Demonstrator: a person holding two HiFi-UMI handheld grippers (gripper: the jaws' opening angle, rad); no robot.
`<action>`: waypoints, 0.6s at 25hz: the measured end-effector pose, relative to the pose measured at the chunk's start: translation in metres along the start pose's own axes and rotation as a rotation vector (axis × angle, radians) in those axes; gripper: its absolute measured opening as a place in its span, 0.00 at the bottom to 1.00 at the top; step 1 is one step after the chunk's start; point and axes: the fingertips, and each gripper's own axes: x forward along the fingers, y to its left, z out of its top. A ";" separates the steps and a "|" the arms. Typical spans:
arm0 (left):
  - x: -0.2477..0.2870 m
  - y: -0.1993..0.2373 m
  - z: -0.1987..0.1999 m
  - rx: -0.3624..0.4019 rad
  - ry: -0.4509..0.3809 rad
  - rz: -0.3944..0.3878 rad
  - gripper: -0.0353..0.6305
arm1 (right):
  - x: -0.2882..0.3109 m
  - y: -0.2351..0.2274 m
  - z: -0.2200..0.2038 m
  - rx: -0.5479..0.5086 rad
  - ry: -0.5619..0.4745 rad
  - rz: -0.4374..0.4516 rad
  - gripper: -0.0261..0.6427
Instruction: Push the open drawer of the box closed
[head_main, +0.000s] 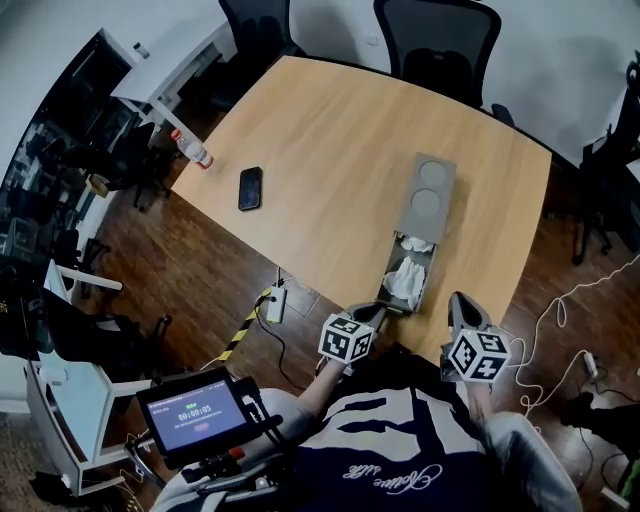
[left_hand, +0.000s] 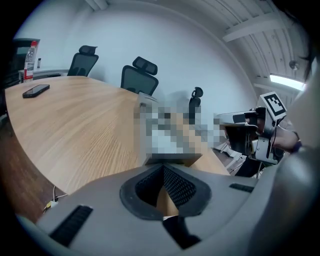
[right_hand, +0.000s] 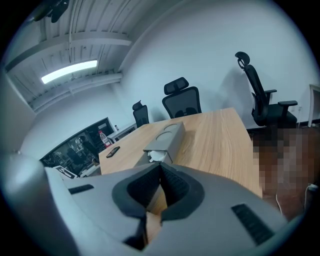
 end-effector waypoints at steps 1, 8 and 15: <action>0.002 0.001 0.003 -0.002 0.003 0.009 0.06 | 0.003 -0.004 0.002 0.001 0.001 0.005 0.04; 0.002 0.006 0.011 -0.024 0.028 0.065 0.06 | 0.016 -0.027 -0.001 0.042 0.026 0.026 0.04; 0.020 0.016 0.044 -0.015 -0.012 0.090 0.06 | 0.017 -0.039 -0.006 0.059 0.040 0.016 0.04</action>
